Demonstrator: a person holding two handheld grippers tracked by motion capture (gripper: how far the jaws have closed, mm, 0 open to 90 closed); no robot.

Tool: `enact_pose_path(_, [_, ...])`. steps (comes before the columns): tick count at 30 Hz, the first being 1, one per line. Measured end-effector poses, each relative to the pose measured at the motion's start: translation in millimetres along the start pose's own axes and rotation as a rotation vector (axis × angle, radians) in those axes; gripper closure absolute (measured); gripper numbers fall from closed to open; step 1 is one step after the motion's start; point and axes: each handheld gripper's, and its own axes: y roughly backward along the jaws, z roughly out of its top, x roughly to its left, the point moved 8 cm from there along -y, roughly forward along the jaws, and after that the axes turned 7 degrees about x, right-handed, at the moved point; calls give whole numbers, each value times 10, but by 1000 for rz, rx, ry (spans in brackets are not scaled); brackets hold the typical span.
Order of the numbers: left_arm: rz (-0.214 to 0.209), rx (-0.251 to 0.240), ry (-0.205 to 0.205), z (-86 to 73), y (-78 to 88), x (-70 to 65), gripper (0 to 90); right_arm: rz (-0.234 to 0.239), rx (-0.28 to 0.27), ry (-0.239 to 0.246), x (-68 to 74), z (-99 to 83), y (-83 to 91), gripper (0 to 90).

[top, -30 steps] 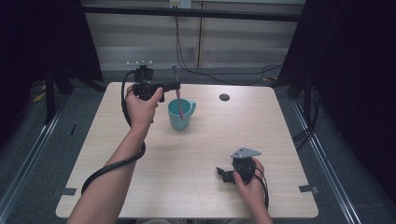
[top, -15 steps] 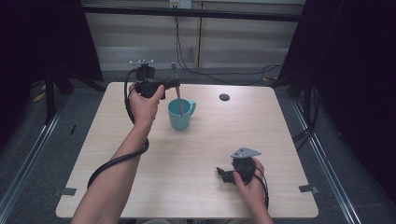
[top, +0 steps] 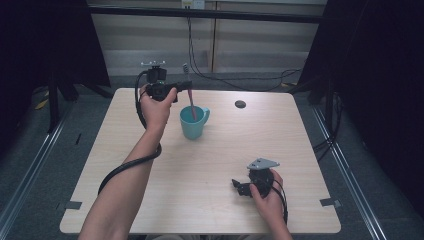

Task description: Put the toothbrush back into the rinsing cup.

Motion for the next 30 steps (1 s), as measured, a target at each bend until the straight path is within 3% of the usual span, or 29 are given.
enact_pose_path(13, [44,4,-9,1,-136,111,819,0,0,0,0,0,0,157])
enact_pose_path(30, [97,21,-4,-169,-295,270,818,0,0,0,0,0,0,158])
